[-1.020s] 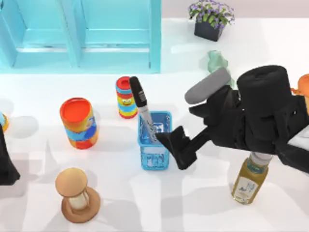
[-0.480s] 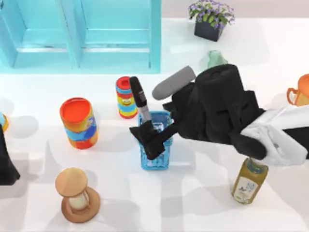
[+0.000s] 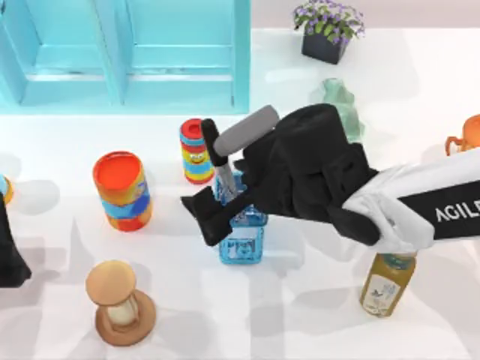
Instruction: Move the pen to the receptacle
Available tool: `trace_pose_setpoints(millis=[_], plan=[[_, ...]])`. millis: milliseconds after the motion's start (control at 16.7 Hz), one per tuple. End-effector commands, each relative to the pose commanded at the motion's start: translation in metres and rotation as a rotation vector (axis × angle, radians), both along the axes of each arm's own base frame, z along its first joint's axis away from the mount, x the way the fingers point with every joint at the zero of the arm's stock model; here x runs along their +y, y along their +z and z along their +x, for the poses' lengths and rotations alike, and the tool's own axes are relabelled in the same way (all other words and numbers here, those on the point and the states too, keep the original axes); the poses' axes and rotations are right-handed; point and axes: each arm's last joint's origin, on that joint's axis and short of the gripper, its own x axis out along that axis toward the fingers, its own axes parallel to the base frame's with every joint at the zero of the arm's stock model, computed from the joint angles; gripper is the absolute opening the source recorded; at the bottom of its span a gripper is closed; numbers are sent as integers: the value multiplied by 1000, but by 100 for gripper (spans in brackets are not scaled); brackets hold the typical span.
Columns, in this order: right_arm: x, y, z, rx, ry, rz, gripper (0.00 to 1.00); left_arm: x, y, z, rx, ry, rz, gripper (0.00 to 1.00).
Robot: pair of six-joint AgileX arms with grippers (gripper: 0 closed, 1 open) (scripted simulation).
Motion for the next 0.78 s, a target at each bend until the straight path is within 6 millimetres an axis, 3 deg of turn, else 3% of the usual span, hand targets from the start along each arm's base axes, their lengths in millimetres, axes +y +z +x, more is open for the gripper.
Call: trace_pose_setpoints(millis=[780], plan=[[0,0,0,0,0,0,2,0,0,0,0,0,0,100]])
